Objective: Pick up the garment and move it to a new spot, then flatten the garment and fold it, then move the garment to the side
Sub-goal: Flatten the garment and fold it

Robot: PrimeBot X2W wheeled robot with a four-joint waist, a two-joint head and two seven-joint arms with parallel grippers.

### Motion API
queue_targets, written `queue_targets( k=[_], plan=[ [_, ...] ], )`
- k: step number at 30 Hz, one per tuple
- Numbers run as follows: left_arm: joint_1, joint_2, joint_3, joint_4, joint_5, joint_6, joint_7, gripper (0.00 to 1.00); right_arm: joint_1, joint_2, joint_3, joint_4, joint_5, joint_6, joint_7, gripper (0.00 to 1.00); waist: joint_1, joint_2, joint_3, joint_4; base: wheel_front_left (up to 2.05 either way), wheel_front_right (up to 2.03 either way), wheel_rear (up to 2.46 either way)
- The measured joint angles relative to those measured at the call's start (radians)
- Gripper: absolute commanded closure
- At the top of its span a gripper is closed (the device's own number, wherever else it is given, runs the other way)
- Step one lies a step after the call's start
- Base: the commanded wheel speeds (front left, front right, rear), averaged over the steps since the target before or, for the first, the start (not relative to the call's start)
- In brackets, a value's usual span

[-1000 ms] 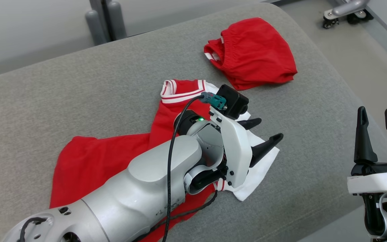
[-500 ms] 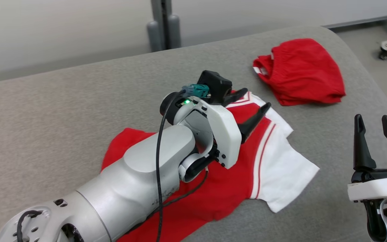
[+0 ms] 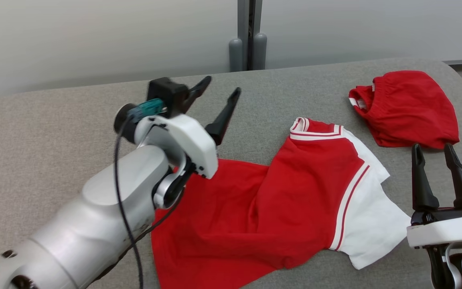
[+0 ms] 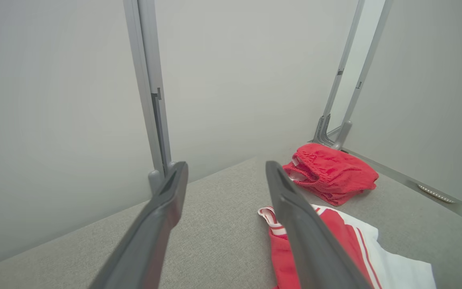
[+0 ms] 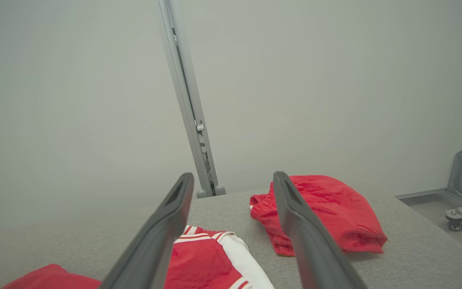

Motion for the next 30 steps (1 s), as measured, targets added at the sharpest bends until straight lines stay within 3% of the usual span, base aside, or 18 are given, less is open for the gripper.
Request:
queue_targets(
  k=[8, 16, 23, 30],
  plan=[
    [0.174, 0.169, 0.125, -0.181, 0.038, 0.096, -0.029, 0.0, 0.026, 0.006, 0.015, -0.004, -0.003, 0.0, 0.0, 0.0, 0.0, 0.0, -0.026, 0.02, 0.0, 0.0, 0.0],
    [0.427, 0.273, 0.39, -0.389, 0.209, 0.172, -0.03, 0.0, 0.047, 0.007, 0.04, -0.003, -0.003, 0.0, 0.0, 0.0, 0.0, 0.0, -0.039, 0.035, 0.0, 0.0, 0.0],
    [0.682, 0.238, 0.637, -0.493, 0.345, 0.208, -0.03, 0.0, 0.07, 0.01, 0.052, -0.007, -0.002, 0.0, 0.0, 0.0, -0.0001, 0.0, -0.051, 0.032, 0.0, 0.0, 0.0],
    [0.875, 0.126, 0.844, -0.568, 0.461, 0.154, -0.03, 0.0, 0.09, 0.017, 0.041, -0.015, -0.001, 0.0, 0.0, 0.0, 0.0, 0.0, -0.058, 0.032, 0.0, 0.0, 0.0]
  ],
)
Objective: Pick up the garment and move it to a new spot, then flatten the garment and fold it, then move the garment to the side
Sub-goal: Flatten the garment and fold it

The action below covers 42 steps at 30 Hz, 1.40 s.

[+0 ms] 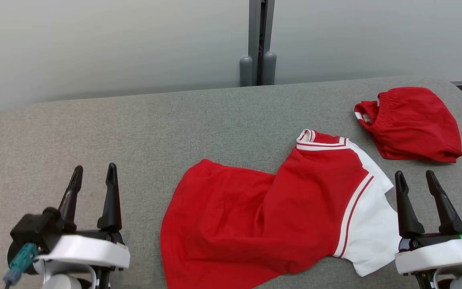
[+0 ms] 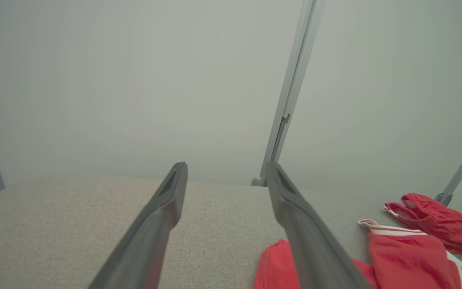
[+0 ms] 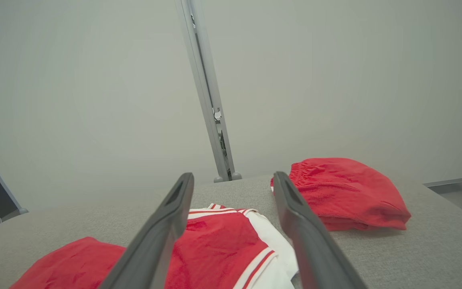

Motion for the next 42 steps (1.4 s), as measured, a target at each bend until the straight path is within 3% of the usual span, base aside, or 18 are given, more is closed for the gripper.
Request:
queue_targets(
  k=[5, 18, 42],
  plan=[
    [0.075, -0.066, 0.063, -0.009, 0.064, -0.074, 0.0, 0.0, 0.012, 0.007, -0.006, -0.006, 0.0, 0.0, 0.0, 0.0, 0.0, 0.0, -0.002, 0.002, 0.0, 0.0, 0.0],
    [0.119, -0.165, 0.154, 0.057, 0.166, -0.184, 0.0, 0.0, 0.014, 0.005, -0.004, -0.02, -0.006, 0.0, 0.0, 0.0, 0.0, 0.0, 0.003, -0.003, 0.0, 0.0, 0.0],
    [0.139, -0.239, 0.202, 0.116, 0.241, -0.251, 0.0, 0.0, 0.028, -0.009, 0.013, -0.008, -0.006, 0.0, 0.0, 0.0, 0.0, 0.0, -0.028, -0.005, 0.0, 0.0, 0.0]
  ],
)
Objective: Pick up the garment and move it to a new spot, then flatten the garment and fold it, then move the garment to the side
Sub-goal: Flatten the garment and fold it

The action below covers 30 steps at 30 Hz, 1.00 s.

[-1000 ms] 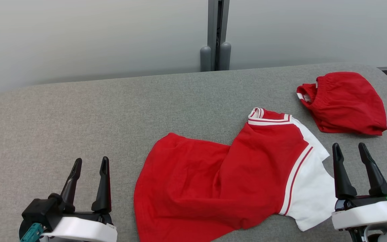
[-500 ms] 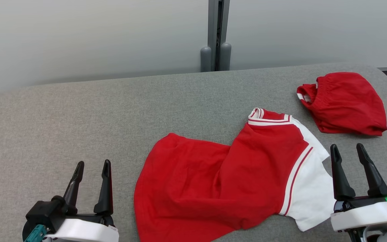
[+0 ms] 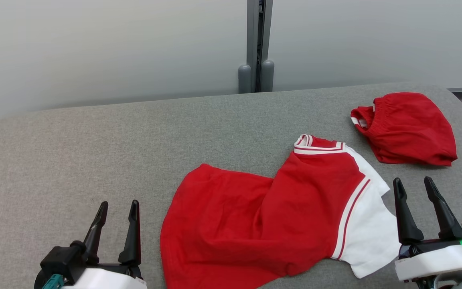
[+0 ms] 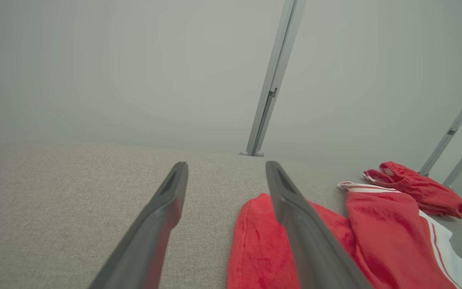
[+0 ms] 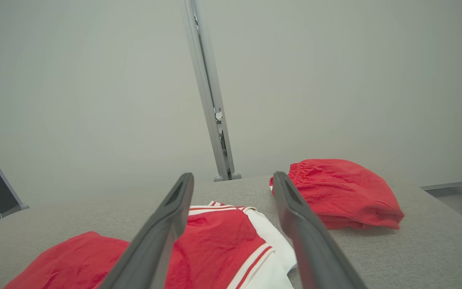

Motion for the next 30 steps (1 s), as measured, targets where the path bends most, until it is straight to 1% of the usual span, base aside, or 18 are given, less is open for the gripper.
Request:
queue_targets(
  k=[5, 9, 12, 16, 19, 21, 25, 27, 30],
  plan=[
    [0.012, 0.0, -0.013, 0.029, -0.002, -0.004, 0.025, 0.0, 0.005, -0.018, -0.014, 0.028, 0.002, 0.0, 0.002, 0.0, 0.0, 0.0, -0.009, -0.001, 0.0, 0.0, 0.0],
    [0.036, 0.006, -0.026, 0.048, -0.019, -0.005, 0.099, 0.0, 0.005, -0.043, -0.021, 0.068, 0.018, 0.0, 0.061, 0.0, 0.0, 0.0, -0.018, -0.002, 0.0, 0.0, 0.0],
    [0.047, 0.01, -0.033, 0.053, -0.034, 0.007, 0.181, 0.0, 0.003, -0.069, -0.03, 0.091, 0.026, 0.0, 0.135, 0.0, 0.0, 0.0, -0.022, 0.0, 0.0, 0.0, 0.0],
    [0.075, 0.025, -0.046, 0.035, -0.036, 0.042, 0.292, 0.0, -0.011, -0.095, -0.044, 0.116, 0.044, 0.0, 0.256, 0.0, 0.0, 0.0, -0.024, 0.001, 0.0, 0.0, 0.0],
    [0.086, 0.025, -0.063, 0.007, -0.042, 0.058, 0.372, 0.0, -0.034, -0.109, -0.044, 0.142, 0.078, 0.0, 0.367, 0.0, 0.0, 0.0, -0.022, 0.003, 0.0, 0.0, 0.0],
    [0.088, 0.024, -0.074, -0.014, -0.045, 0.068, 0.417, 0.0, -0.046, -0.107, -0.045, 0.162, 0.126, 0.0, 0.435, 0.0, 0.0, 0.0, -0.021, 0.006, 0.0, 0.0, 0.0],
    [0.109, 0.027, -0.106, -0.05, -0.042, 0.078, 0.492, 0.0, -0.08, -0.128, -0.034, 0.202, 0.17, 0.0, 0.534, 0.0, 0.0, 0.0, -0.016, 0.01, 0.0, 0.0, 0.0],
    [0.111, 0.033, -0.121, -0.064, -0.042, 0.077, 0.531, 0.0, -0.095, -0.136, -0.03, 0.229, 0.19, 0.0, 0.58, 0.0, 0.0, 0.0, -0.012, 0.013, 0.0, 0.0, 0.0],
    [0.124, 0.027, -0.136, -0.077, -0.052, 0.077, 0.567, 0.0, -0.105, -0.151, -0.024, 0.271, 0.205, 0.0, 0.648, 0.0, 0.0, 0.0, -0.007, 0.02, 0.0, 0.0, 0.0]
  ],
)
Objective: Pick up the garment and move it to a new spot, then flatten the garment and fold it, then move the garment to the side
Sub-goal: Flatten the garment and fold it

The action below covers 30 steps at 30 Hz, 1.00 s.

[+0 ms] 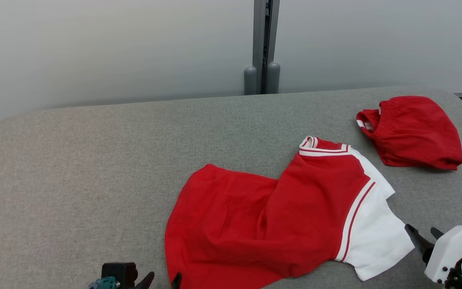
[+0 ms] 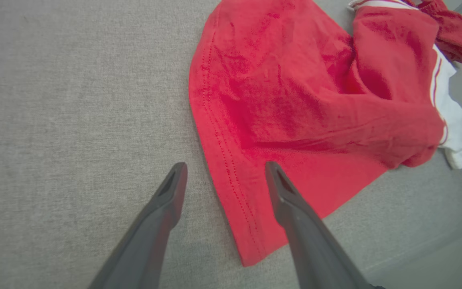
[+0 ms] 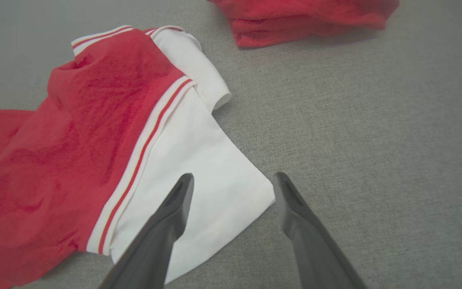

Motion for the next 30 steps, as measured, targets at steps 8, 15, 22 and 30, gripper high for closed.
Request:
queue_targets(
  k=[8, 15, 22, 30],
  plan=[
    [0.002, -0.006, -0.041, 0.031, -0.011, 0.005, 0.064, 0.0, -0.057, -0.033, 0.004, 0.09, -0.016, 0.0, 0.038, 0.0, 0.0, 0.0, 0.016, 0.015, 0.0, 0.0, 0.0],
    [-0.012, -0.022, -0.065, 0.103, -0.014, 0.0, 0.089, 0.0, -0.103, -0.032, 0.03, 0.164, -0.017, 0.0, 0.058, 0.0, 0.0, 0.0, 0.044, 0.017, 0.0, 0.0, 0.0],
    [-0.041, -0.023, -0.074, 0.121, -0.03, -0.009, 0.122, 0.0, -0.143, -0.036, 0.06, 0.212, 0.009, 0.0, 0.061, 0.0, 0.0, 0.0, 0.076, 0.015, 0.0, 0.0, 0.0],
    [-0.048, -0.016, -0.084, 0.091, -0.046, -0.01, 0.17, 0.0, -0.174, -0.042, 0.087, 0.259, 0.043, 0.0, 0.057, 0.0, 0.0, 0.0, 0.104, 0.02, 0.0, 0.0, 0.0]
  ],
)
